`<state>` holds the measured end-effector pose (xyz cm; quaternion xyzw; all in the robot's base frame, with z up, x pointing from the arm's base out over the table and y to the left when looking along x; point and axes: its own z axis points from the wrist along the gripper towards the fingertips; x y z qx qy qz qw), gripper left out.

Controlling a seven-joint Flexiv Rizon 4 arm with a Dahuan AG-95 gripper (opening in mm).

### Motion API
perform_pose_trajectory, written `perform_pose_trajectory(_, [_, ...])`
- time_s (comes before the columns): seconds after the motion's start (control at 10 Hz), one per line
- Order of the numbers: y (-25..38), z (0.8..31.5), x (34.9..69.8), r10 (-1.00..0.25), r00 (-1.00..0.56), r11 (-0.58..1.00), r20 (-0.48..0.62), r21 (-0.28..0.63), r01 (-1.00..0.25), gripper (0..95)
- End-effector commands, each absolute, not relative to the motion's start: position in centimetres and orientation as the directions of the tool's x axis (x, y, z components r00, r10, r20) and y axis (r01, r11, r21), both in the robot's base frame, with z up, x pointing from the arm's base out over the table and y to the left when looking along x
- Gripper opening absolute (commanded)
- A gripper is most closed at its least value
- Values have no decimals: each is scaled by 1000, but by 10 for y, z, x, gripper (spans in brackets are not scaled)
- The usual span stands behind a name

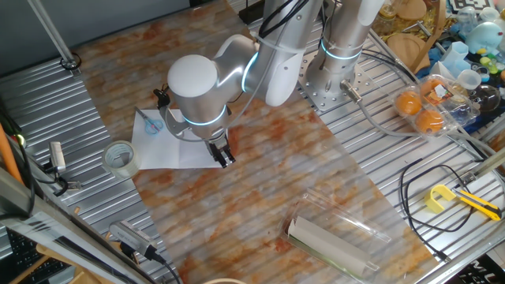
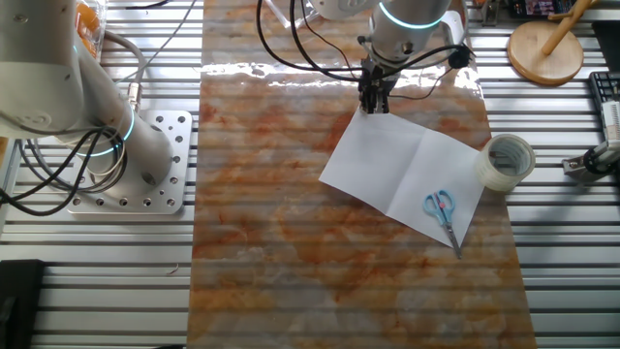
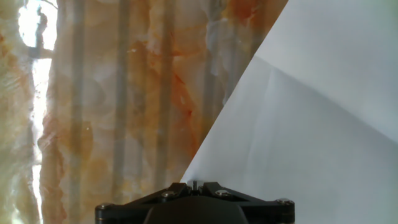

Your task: Unfold a piece of paper

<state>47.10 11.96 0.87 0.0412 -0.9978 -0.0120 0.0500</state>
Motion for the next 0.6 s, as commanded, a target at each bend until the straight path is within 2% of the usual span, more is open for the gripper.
perform_pose_trajectory(0.1, [119, 8, 471, -81, -992, 997, 98, 26, -79, 0])
perform_pose_trajectory(0.6, [120, 8, 471, -81, -992, 997, 95, 26, -79, 0])
